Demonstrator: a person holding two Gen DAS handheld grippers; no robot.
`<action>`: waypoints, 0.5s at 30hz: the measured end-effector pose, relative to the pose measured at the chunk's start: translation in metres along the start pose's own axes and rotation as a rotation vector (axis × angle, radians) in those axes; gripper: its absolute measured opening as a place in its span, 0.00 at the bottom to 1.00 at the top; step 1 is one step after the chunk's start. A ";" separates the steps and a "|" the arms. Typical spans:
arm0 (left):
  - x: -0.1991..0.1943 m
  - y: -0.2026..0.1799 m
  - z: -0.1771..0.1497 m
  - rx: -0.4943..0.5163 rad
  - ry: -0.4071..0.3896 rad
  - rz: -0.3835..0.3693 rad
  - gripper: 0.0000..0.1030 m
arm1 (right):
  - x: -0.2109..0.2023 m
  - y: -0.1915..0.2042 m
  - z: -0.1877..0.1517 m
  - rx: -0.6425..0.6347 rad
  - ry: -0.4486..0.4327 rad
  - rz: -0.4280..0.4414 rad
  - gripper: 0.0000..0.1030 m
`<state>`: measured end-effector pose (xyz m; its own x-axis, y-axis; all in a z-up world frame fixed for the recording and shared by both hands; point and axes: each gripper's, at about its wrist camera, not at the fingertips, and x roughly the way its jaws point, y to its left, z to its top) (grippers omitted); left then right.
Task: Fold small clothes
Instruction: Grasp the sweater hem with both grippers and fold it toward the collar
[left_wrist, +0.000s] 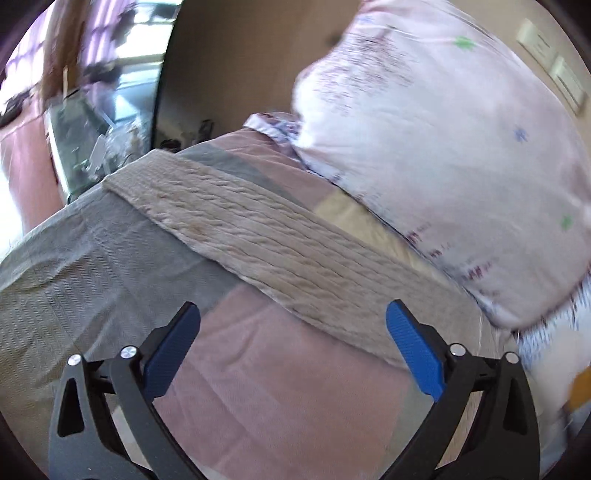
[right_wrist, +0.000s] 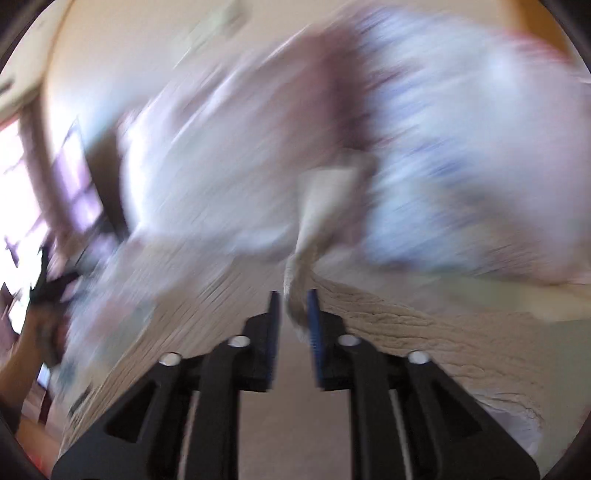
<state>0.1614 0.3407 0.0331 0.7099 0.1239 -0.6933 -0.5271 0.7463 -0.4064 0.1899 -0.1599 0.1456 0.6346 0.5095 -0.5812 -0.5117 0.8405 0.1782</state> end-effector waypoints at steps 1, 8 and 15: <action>0.002 0.008 0.004 -0.034 0.006 -0.007 0.88 | 0.018 0.025 -0.010 -0.048 0.067 0.049 0.36; 0.022 0.052 0.032 -0.248 0.022 -0.061 0.69 | -0.030 -0.020 -0.013 -0.015 -0.104 -0.075 0.75; 0.043 0.081 0.059 -0.399 0.039 -0.058 0.17 | -0.094 -0.109 -0.049 0.177 -0.137 -0.256 0.79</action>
<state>0.1767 0.4450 0.0057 0.7299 0.0586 -0.6810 -0.6319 0.4377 -0.6396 0.1577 -0.3081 0.1421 0.8073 0.2877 -0.5153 -0.2247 0.9572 0.1825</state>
